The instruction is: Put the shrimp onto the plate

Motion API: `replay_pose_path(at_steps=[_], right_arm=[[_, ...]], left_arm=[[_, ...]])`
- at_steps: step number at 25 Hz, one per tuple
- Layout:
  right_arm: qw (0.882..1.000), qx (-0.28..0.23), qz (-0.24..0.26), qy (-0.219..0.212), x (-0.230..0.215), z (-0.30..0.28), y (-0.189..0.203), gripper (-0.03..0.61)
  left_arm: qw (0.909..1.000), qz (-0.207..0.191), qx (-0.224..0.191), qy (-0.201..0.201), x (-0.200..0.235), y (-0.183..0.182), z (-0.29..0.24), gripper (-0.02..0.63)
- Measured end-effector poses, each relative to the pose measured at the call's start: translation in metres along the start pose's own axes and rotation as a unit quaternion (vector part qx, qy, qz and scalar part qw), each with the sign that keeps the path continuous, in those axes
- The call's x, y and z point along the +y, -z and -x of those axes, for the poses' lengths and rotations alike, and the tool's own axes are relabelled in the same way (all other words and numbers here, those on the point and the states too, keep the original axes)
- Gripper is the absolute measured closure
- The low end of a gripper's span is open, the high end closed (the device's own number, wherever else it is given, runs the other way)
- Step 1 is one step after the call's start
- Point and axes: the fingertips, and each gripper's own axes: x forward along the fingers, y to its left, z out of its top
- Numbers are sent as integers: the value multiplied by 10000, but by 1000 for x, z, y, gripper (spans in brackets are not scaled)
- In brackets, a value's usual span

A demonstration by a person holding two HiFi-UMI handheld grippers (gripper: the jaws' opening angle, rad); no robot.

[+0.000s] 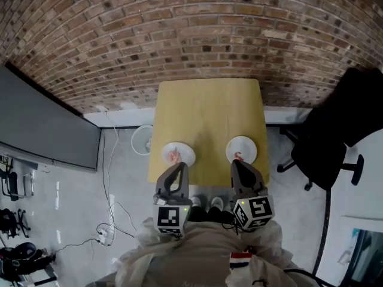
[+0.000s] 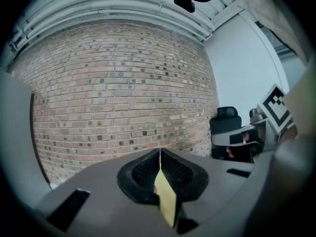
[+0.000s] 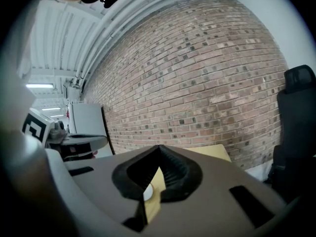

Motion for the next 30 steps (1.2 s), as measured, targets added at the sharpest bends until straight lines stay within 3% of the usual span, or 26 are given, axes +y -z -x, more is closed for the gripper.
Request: replay_pose_path(at_steps=[15, 25, 30], right_arm=[[9995, 136, 175, 209, 25, -20, 2, 555], [9986, 478, 55, 199, 20, -40, 43, 555], [9981, 584, 18, 189, 20, -54, 63, 555]], left_arm=[[9999, 98, 58, -1, 53, 19, -1, 598], [9989, -81, 453, 9, 59, 64, -19, 598], [9979, 77, 645, 5, 68, 94, -27, 598]])
